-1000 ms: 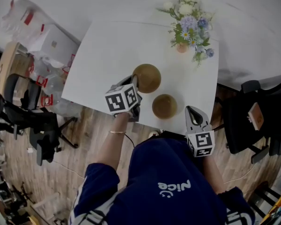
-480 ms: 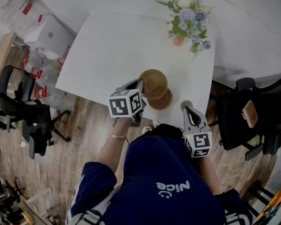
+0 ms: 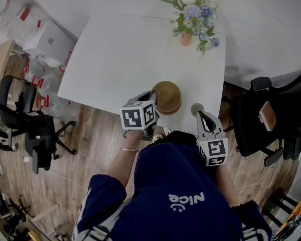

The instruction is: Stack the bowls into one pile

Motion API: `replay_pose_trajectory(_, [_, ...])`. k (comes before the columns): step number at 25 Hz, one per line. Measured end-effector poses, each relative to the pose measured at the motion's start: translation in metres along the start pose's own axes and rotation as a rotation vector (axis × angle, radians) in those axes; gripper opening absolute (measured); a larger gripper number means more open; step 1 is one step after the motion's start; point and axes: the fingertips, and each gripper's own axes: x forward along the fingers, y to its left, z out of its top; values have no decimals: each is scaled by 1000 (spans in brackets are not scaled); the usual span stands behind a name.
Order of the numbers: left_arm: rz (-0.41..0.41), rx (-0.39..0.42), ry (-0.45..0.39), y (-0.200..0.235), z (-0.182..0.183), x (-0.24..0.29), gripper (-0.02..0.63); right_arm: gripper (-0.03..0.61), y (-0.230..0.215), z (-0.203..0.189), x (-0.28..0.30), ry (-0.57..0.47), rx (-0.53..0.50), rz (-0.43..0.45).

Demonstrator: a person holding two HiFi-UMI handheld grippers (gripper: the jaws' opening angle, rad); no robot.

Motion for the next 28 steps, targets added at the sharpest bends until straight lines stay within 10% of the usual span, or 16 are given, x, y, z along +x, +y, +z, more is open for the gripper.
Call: replay_pose_trajectory(28, [121, 100, 97, 1, -40, 24, 29, 23, -11, -2, 5, 15, -33, 3])
